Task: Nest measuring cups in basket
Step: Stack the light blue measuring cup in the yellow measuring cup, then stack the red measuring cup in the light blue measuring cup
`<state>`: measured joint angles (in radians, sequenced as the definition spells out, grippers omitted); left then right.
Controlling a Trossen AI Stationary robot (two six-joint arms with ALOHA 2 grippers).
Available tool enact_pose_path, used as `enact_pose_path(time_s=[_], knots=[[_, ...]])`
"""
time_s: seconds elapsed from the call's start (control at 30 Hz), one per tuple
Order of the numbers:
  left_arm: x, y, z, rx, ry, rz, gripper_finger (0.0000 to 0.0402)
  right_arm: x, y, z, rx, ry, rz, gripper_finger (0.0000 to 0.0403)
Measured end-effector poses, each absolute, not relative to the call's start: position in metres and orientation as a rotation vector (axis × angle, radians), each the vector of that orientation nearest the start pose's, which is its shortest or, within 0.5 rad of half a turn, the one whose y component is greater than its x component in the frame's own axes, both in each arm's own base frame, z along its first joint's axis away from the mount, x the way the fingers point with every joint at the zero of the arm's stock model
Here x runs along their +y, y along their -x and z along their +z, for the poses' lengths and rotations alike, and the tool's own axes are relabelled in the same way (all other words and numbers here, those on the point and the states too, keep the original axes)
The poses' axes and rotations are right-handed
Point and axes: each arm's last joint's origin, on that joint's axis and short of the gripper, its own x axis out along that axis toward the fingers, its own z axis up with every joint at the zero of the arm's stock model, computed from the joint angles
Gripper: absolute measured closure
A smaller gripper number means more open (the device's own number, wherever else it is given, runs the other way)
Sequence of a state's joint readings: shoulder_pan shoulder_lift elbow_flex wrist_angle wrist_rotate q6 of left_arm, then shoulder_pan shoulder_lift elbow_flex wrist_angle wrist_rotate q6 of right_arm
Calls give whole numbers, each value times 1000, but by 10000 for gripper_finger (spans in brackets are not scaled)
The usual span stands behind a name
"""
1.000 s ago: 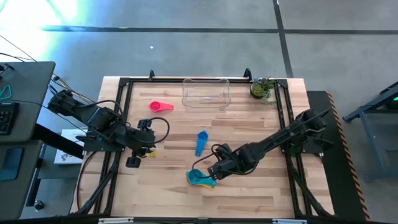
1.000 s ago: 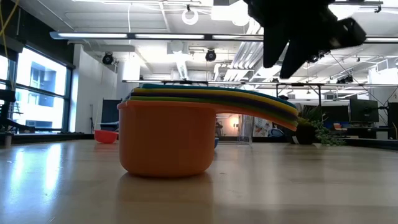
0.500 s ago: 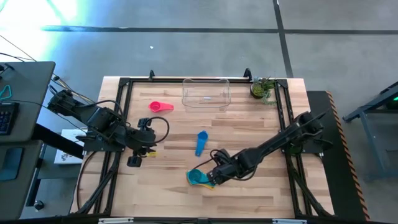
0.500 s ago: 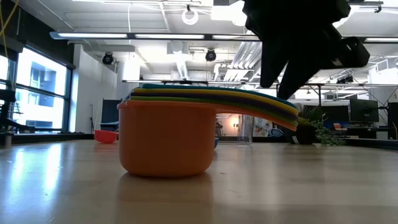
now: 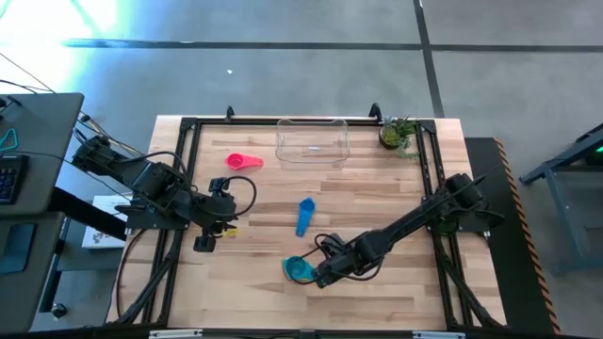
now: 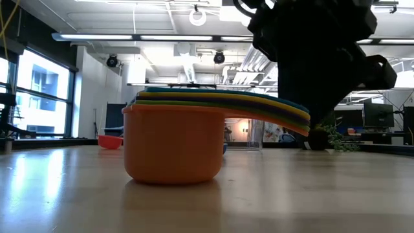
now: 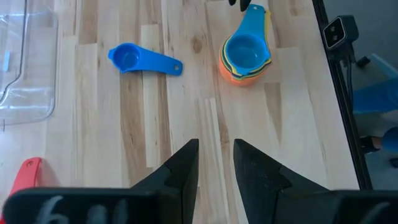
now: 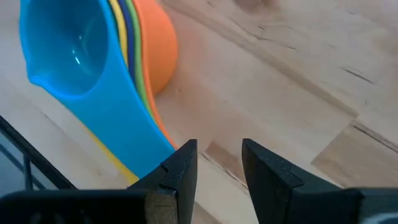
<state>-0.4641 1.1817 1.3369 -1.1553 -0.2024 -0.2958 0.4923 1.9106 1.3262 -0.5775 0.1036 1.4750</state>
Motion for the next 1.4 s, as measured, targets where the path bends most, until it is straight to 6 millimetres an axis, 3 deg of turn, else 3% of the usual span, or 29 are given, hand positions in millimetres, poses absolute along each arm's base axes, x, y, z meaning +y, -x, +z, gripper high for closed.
enact_pose_path(time_s=[1.03,1.2,1.4], knots=[[-84,-186,364,963,-60,-67,312,182,-340,182,1112,-973,-471,284],[-76,-189,364,967,-12,-12,312,175,-339,192,1082,-972,-471,284],[-62,-194,364,968,30,59,312,154,-338,225,986,-948,-425,284]])
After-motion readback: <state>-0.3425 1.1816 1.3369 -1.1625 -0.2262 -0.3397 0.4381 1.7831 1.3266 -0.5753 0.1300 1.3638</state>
